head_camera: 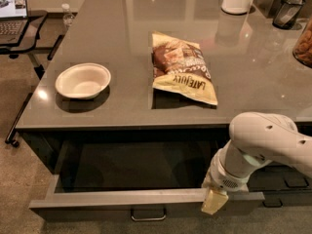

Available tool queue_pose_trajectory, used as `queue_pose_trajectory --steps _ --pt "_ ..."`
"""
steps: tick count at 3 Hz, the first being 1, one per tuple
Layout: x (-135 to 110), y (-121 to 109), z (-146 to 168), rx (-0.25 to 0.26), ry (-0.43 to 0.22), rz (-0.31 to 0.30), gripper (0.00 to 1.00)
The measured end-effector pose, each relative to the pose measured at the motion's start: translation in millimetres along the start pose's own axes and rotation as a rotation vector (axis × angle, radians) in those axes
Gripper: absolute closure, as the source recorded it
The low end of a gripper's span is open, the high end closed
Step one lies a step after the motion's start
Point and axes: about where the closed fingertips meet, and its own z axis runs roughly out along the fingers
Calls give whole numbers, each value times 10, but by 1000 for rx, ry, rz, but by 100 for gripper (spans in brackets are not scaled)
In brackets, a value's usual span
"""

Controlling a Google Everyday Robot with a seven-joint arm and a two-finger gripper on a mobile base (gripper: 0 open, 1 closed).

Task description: Open top drawer

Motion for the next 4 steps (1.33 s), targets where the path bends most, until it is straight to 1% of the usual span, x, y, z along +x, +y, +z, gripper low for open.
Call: queue_pose_trajectory --steps 1,3,4 --pt "18 4 -5 0 0 0 100" --pt "155 259 -57 -13 -19 65 100" --pt "155 260 -58 -13 -19 65 100"
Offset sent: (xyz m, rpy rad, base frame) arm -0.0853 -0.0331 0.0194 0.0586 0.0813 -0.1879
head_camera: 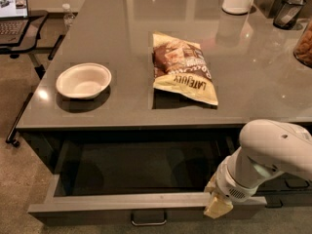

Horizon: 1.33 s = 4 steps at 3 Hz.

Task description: Open top drawer

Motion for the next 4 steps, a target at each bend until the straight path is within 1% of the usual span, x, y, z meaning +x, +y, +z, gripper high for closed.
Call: queue_pose_trajectory --steps 1,2,3,4 --pt "12 81 -29 -17 -10 -6 100" --pt "18 86 -20 -18 -10 -5 100" --pt "107 261 -64 -35 -17 23 100" --pt "104 266 -65 -36 -17 21 100"
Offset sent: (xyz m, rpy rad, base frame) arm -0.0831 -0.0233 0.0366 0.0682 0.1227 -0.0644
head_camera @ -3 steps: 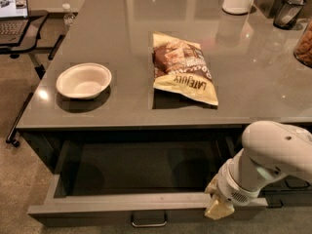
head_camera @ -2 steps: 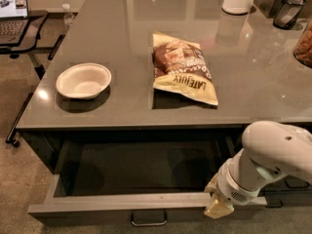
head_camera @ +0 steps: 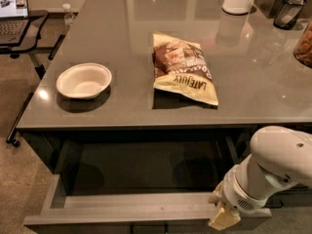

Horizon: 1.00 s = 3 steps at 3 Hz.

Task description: Open top drawer

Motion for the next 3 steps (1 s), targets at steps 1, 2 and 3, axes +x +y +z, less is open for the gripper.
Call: queue_pose_trajectory --steps 1,2,3 --pt "60 108 -18 -10 0 13 100" --pt "112 212 -33 -16 -2 30 100" --pt "169 317 -51 -23 -2 50 100"
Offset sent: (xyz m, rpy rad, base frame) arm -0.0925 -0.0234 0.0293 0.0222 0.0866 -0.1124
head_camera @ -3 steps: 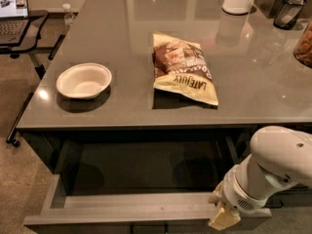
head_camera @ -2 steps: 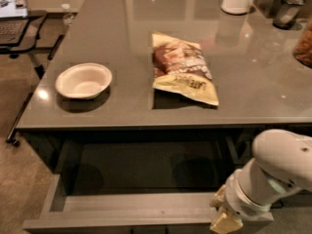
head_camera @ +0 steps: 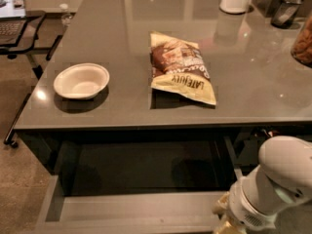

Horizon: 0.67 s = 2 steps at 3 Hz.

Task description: Open top drawer

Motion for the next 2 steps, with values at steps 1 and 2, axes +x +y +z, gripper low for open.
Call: queue_pose_trajectory --steps 1,2 --pt "74 128 -13 -11 -2 21 100" --pt "154 255 -31 -28 -4 37 100"
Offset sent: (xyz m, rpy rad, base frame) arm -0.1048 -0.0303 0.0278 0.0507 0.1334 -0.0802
